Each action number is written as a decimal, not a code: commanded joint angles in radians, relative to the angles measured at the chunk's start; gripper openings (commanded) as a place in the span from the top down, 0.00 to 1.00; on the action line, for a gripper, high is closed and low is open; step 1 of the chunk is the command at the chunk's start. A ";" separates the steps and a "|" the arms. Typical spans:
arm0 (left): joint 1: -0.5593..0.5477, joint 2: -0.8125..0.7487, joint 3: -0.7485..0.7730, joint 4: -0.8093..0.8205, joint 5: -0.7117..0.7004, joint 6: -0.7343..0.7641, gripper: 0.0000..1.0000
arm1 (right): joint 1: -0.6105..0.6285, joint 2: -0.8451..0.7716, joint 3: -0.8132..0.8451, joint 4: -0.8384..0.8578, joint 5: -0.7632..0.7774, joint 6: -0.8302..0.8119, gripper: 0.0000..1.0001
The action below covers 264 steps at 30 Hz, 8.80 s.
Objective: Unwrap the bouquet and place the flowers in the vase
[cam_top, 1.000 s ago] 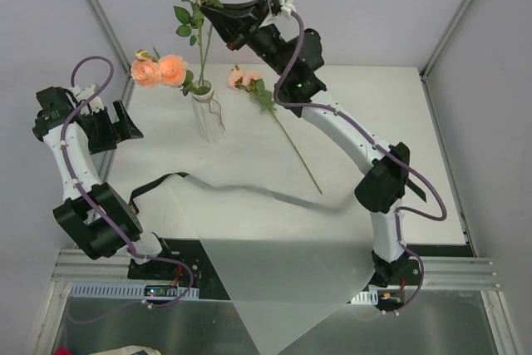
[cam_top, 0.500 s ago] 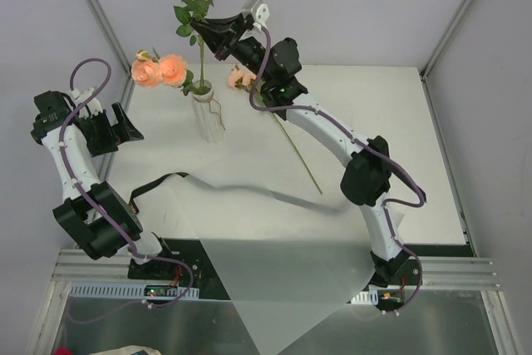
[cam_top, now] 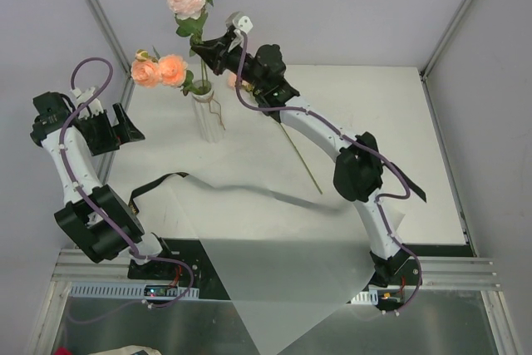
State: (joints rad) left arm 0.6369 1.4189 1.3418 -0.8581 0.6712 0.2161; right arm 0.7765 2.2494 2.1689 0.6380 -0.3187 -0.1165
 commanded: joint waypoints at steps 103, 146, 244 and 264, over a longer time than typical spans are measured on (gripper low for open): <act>0.014 -0.014 -0.041 -0.035 -0.033 -0.001 0.01 | -0.250 0.153 0.068 -1.143 0.234 0.011 0.99; 0.015 -0.072 0.036 -0.105 0.004 0.020 0.01 | -0.186 -0.014 -0.288 -1.305 0.366 0.040 0.52; 0.017 -0.092 0.065 -0.199 0.130 0.068 0.01 | -0.036 -0.005 -0.009 0.108 -0.069 0.140 0.99; 0.018 -0.120 0.082 -0.197 0.149 0.066 0.01 | -0.039 -0.453 -0.537 -0.272 0.004 -0.004 0.04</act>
State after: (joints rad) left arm 0.6540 1.3464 1.4105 -1.0378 0.7811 0.2588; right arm 0.7506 2.0151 1.6730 0.4850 -0.3550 -0.0448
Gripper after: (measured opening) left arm 0.992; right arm 0.961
